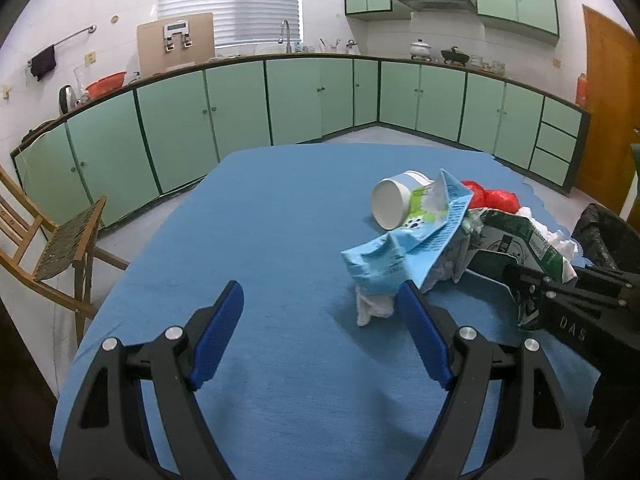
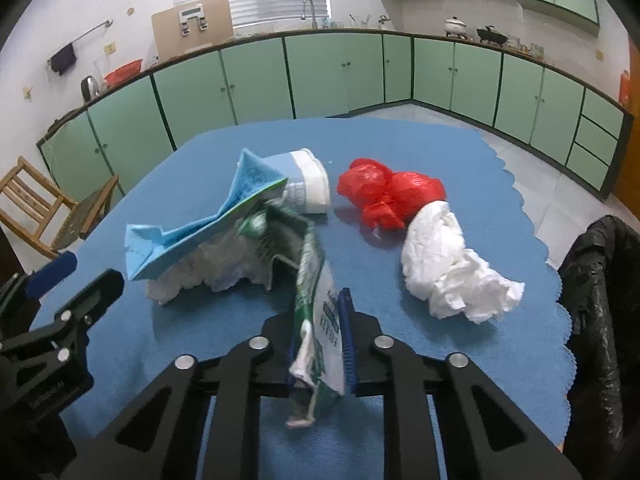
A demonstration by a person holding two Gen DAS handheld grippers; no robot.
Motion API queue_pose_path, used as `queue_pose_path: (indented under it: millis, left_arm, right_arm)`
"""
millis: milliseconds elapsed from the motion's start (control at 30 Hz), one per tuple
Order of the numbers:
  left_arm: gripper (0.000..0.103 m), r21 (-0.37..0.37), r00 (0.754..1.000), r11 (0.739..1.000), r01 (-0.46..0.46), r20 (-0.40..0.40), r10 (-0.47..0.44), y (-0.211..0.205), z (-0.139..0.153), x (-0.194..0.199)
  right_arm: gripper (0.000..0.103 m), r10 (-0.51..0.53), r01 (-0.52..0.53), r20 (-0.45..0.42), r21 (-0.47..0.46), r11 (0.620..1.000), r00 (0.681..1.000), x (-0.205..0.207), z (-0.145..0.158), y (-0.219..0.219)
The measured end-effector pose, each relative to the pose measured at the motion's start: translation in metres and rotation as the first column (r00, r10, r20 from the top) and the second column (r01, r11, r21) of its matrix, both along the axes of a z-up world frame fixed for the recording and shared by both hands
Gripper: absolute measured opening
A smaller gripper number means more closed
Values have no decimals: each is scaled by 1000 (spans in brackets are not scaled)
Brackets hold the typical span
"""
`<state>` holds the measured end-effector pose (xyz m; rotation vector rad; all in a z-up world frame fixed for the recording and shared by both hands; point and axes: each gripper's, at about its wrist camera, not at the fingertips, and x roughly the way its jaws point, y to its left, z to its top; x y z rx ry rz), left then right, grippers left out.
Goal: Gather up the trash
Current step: 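Grasp the green milk carton with the right tool while the left tool approaches the blue carton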
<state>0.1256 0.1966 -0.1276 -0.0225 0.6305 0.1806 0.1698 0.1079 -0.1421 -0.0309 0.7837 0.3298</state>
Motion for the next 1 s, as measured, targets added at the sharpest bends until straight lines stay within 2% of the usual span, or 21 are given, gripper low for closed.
queue_pose_path:
  millis: [500,633,1000]
  left_arm:
    - [77,12,995,995,98,-11,-98,-29,-3,4]
    - [77,24,991,991,132,-35,-131,-40,-8,9]
    - [77,-8,987,990,142,-77,-142,-46,-13,31]
  right_arm:
    - [14,-74,73,11,69,995,997,-3,15,-43]
    - [14,-84,83,15,76,994,996,-3,17,-48]
    - [14,-88,87,4,71,994,996,-3,14,-53]
